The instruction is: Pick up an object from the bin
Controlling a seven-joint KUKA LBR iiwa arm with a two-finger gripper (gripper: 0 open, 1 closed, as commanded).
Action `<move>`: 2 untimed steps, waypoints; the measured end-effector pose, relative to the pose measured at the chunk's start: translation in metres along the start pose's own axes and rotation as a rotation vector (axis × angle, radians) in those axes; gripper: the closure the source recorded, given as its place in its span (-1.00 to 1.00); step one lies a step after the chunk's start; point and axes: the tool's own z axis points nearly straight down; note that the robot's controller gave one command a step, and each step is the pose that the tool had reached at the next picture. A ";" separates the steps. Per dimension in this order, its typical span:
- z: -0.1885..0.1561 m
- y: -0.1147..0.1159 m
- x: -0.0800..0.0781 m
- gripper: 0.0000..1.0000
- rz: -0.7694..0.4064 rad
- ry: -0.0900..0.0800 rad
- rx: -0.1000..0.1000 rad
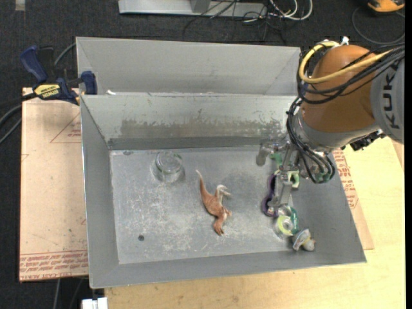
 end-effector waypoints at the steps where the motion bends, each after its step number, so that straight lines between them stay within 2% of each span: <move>1: -0.004 0.000 -0.002 -1.00 -0.002 -0.008 0.001; 2: -0.004 0.000 -0.002 -1.00 -0.003 -0.008 0.000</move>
Offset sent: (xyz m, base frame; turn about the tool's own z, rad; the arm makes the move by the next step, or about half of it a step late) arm -0.0001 -0.0626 -0.0906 -0.1890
